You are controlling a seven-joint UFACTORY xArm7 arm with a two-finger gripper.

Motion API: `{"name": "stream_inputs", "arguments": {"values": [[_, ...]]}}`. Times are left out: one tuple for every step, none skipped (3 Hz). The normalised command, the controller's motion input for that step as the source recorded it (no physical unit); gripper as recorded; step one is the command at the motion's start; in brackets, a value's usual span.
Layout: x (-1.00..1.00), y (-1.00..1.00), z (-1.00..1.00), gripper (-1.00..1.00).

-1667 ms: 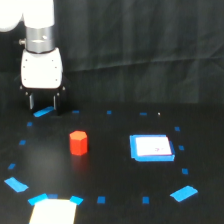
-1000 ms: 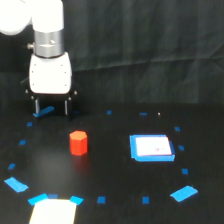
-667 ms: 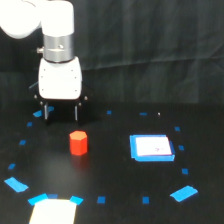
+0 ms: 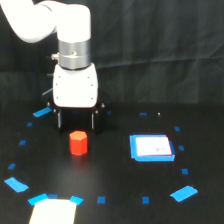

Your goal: Pick up the red object from the table

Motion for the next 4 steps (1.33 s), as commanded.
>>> {"name": "stream_inputs", "arguments": {"values": [[0.07, -0.86, -0.33, 0.84], [0.02, -0.57, -0.21, 0.59], [-0.12, -0.59, -0.63, 0.57], [-0.05, -0.16, 0.09, -1.0]]}}
